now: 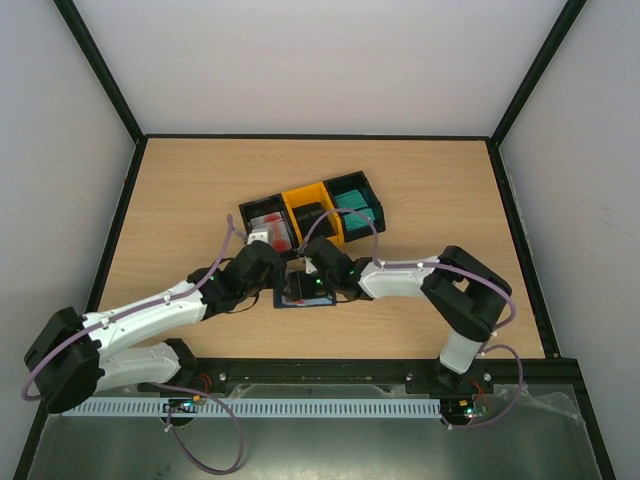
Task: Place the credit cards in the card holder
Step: Turn over the card slot in the card holder, then pick up the credit card from the storage box.
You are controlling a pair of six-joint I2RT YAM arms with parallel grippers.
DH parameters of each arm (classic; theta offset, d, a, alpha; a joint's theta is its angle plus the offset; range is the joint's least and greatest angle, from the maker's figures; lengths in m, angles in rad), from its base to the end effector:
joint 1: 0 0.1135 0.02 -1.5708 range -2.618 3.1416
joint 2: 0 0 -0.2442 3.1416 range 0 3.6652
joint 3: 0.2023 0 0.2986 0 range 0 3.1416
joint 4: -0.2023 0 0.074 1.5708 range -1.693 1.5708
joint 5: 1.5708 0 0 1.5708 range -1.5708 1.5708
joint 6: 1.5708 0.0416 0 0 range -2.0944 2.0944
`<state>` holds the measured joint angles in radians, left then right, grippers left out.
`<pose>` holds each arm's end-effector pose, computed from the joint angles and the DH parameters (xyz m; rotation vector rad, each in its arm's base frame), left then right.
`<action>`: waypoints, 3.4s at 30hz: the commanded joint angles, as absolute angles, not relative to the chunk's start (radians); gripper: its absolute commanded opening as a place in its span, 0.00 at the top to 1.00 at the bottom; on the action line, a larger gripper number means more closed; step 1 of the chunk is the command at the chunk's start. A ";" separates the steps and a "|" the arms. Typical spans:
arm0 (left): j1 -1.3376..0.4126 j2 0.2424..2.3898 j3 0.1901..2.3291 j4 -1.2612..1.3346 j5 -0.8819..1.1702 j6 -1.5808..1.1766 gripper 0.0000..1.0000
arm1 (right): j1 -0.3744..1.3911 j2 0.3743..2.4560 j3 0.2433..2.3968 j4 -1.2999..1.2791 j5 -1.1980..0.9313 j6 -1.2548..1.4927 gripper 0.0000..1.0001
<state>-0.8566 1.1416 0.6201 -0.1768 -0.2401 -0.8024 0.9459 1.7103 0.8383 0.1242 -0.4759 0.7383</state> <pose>0.1971 -0.2123 0.1683 -0.0674 2.3186 -0.6078 0.2007 0.3108 0.0945 -0.5507 2.5934 1.2842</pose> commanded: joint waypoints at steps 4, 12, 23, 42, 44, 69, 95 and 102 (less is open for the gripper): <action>-0.819 1.070 0.588 -0.207 -0.251 -0.836 0.65 | 0.973 1.826 0.884 0.112 -0.468 0.744 0.45; -0.773 1.016 0.562 -0.180 -0.175 -0.831 0.61 | 0.971 1.649 0.882 0.070 -0.330 0.743 0.47; -0.708 0.953 0.578 -0.162 -0.089 -0.721 0.36 | 0.899 1.363 0.840 -0.135 0.071 0.710 0.45; -0.537 1.189 0.867 -0.133 0.294 -0.441 0.00 | 0.598 1.296 0.846 -0.225 0.065 0.582 0.34; -0.554 1.258 0.923 -0.131 0.311 -0.394 0.00 | 0.583 1.302 0.830 -0.211 0.041 0.587 0.34; -0.602 2.132 1.653 -0.558 0.101 -0.064 0.56 | 0.509 1.511 0.675 0.005 -0.285 0.673 0.41; -0.609 2.220 1.771 -0.740 0.169 0.084 0.67 | 0.536 1.716 0.808 0.025 -0.249 0.658 0.43; -0.613 2.175 1.770 -0.750 0.196 0.080 0.68 | 0.537 1.730 0.812 0.036 -0.248 0.670 0.44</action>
